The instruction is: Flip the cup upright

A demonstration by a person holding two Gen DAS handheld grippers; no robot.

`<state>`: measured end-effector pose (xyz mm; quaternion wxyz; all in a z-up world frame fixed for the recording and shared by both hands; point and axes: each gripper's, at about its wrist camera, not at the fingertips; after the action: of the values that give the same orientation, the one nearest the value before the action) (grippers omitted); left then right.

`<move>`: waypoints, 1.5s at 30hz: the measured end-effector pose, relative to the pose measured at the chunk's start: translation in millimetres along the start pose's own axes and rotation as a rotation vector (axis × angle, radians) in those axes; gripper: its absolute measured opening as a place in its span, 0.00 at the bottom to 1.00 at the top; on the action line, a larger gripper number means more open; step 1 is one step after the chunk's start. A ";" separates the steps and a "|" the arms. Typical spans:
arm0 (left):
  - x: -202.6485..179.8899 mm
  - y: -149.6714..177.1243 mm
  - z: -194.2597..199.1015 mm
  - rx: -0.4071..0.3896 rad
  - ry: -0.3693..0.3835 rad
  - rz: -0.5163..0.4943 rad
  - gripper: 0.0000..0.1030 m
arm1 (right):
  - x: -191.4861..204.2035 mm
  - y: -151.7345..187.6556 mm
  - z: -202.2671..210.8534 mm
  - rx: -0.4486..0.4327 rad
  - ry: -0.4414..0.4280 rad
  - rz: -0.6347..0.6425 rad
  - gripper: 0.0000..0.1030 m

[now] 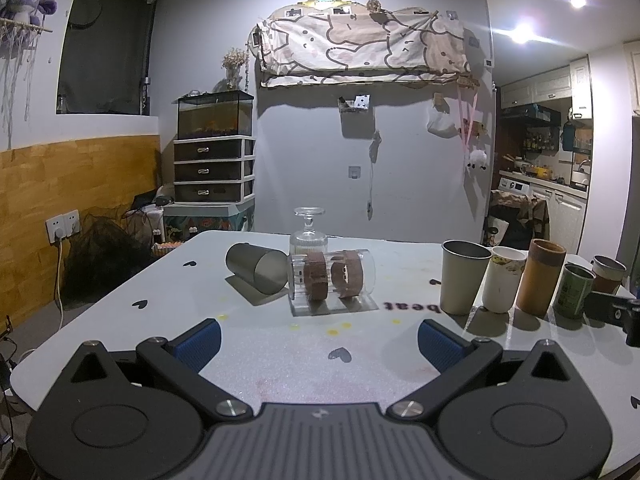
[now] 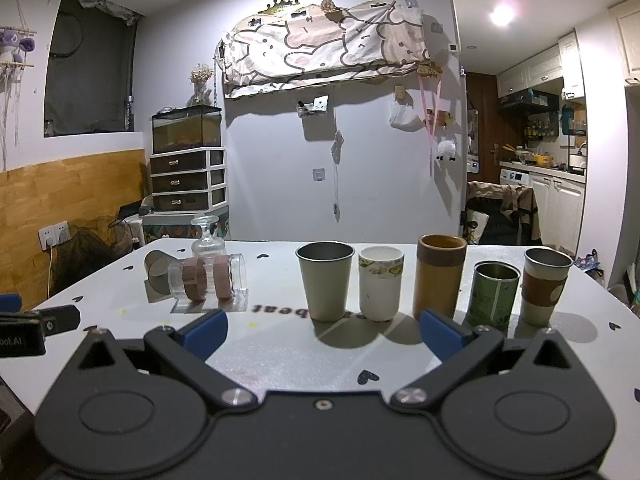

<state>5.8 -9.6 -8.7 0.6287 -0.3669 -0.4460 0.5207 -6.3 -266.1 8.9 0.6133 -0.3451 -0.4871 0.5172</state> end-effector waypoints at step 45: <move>185.1 68.5 -25.1 0.126 -0.296 0.193 1.00 | 159.9 11.7 -390.4 0.433 0.271 -0.891 0.96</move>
<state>18.1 185.2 -47.4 0.5251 -0.2873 -0.4628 0.6539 361.3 -76.8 -75.6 0.8893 -0.0332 -0.3846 0.2454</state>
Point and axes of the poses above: each gripper's, at about its wrist camera, not at the fingertips, and z roughly against the way its jaws point, x to its left, y to its underside, and after that the axes turned 11 degrees about -z, right-handed
